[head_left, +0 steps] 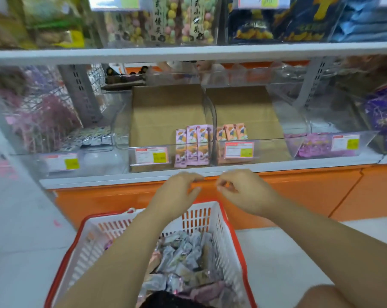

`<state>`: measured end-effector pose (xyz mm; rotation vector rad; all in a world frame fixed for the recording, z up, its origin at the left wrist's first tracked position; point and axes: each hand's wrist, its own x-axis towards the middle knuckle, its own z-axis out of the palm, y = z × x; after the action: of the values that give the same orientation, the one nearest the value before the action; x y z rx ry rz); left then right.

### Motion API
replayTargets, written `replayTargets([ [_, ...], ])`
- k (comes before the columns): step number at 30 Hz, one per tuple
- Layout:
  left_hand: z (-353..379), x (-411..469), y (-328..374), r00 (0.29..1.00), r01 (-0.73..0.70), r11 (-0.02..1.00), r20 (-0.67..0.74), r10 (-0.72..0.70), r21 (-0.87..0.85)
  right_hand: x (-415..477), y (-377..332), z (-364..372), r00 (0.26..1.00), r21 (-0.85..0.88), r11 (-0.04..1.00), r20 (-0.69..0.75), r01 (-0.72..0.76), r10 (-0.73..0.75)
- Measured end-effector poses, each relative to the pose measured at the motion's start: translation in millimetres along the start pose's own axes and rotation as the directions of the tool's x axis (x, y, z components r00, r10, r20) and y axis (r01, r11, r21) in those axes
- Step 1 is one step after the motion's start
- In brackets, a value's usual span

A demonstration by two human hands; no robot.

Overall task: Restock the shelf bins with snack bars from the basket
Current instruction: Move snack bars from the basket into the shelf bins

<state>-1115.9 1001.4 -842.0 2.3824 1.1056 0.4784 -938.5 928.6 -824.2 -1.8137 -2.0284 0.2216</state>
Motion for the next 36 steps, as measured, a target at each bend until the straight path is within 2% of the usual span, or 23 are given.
replayTargets([
  [2, 0.6, -17.4, -18.9, 0.998, 0.059, 0.998, 0.017, -0.058, -0.01, -2.1, 0.7, 12.4, 0.984, 0.014, 0.999, 0.175, -0.04, 0.037],
  [5, 7.7, -40.4, -46.3, 0.988, 0.153, 0.986, 0.036, -0.151, -0.069, -0.9, 2.5, 34.0, 0.928, -0.024, 0.995, 0.359, -0.096, 0.098],
  [8, 22.3, -60.6, -77.4, 0.965, 0.255, 0.96, 0.088, -0.246, -0.115, 3.0, 0.9, 54.5, 0.796, -0.107, 0.986, 0.582, -0.124, 0.164],
  [10, 34.0, -71.1, -100.8, 0.943, 0.321, 0.944, 0.118, -0.311, -0.08, 7.0, -2.2, 64.8, 0.721, -0.159, 0.98, 0.665, -0.118, 0.195],
  [16, 73.5, -89.0, -163.4, 0.881, 0.434, 0.892, 0.144, -0.45, 0.126, 18.9, -8.3, 95.9, 0.623, -0.183, 0.982, 0.763, -0.047, 0.172],
  [21, 88.9, -95.9, -192.2, 0.777, 0.558, 0.772, 0.137, -0.615, 0.304, 22.7, -6.9, 117.9, 0.574, -0.171, 0.985, 0.805, -0.017, 0.15],
  [24, 94.7, -96.4, -196.9, 0.757, 0.573, 0.735, 0.11, -0.644, 0.362, 25.1, 0.1, 121.3, 0.566, -0.174, 0.984, 0.81, -0.021, 0.156],
  [26, 98.8, -97.8, -196.7, 0.75, 0.544, 0.726, 0.145, -0.646, 0.422, 26.5, 5.3, 120.2, 0.574, -0.178, 0.984, 0.804, -0.02, 0.157],
  [29, 101.6, -101.9, -193.3, 0.701, 0.558, 0.678, 0.164, -0.694, 0.479, 26.2, 7.9, 117.8, 0.565, -0.199, 0.98, 0.807, -0.013, 0.172],
  [32, 98.8, -105.3, -190.9, 0.72, 0.572, 0.688, 0.129, -0.682, 0.447, 24.9, 7.1, 114.7, 0.564, -0.207, 0.978, 0.808, -0.001, 0.171],
  [34, 89.5, -106.4, -184.3, 0.767, 0.543, 0.749, 0.14, -0.627, 0.378, 24.2, 5.0, 110.4, 0.574, -0.209, 0.978, 0.8, -0.004, 0.173],
  [36, 75.9, -103.7, -172.4, 0.833, 0.48, 0.838, 0.164, -0.528, 0.258, 24.1, 2.1, 104.8, 0.621, -0.19, 0.982, 0.768, -0.016, 0.158],
])
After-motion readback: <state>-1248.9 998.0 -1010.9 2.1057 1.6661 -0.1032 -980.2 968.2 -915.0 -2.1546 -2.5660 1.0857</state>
